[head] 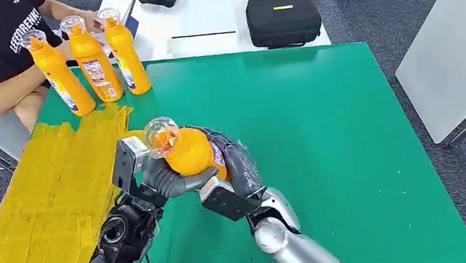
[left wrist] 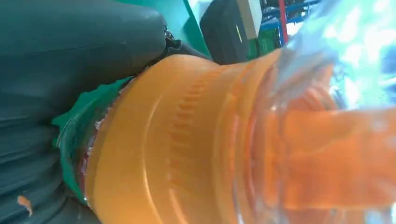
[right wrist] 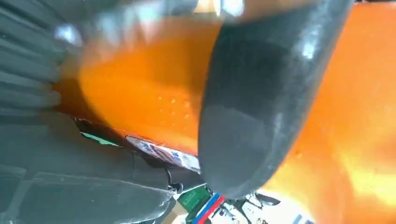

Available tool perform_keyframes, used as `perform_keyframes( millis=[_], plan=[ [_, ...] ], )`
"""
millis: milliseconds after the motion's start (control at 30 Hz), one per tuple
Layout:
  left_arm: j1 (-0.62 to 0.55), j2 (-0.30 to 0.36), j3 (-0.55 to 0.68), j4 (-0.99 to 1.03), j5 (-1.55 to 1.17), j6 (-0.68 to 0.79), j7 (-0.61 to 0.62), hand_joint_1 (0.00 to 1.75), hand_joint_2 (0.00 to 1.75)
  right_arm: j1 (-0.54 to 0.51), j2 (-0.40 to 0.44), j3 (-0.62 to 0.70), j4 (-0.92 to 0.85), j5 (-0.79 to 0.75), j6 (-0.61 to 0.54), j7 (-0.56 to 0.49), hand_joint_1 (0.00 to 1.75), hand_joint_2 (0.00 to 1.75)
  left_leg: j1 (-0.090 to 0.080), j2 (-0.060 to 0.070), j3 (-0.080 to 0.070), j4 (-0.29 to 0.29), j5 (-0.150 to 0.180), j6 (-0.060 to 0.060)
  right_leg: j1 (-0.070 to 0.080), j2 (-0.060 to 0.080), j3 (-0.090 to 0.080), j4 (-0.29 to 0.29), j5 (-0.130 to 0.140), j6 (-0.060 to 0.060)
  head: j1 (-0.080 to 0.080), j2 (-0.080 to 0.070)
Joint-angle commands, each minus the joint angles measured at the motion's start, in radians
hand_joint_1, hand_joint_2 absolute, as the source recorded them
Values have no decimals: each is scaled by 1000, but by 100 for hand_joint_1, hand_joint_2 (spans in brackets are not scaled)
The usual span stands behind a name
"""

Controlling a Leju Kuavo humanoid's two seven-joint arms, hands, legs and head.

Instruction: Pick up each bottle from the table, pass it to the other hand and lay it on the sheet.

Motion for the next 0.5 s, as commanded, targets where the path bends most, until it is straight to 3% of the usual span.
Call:
perform_keyframes(
  millis=[33, 133, 500],
  plan=[
    [-32, 14, 55, 65, 0, 52, -13, 175, 175, 104, -90, 7, -309, -3, 14, 50, 0, 0, 1, -1, 3, 0, -2, -2, 1, -2, 4, 0, -2, -2, 0, 0],
    [-20, 25, 67, 58, -3, 57, -15, 175, 175, 144, -115, 1, -412, -18, 44, 67, 0, 0, 1, -1, 5, 0, -3, -3, 1, -3, 6, 0, -3, -3, 0, 0],
    [-20, 25, 67, 58, -3, 57, -15, 175, 175, 144, -115, 1, -412, -18, 44, 67, 0, 0, 1, -2, 4, 0, -3, -3, 2, -4, 4, 0, -3, -3, 0, 0]
  ],
)
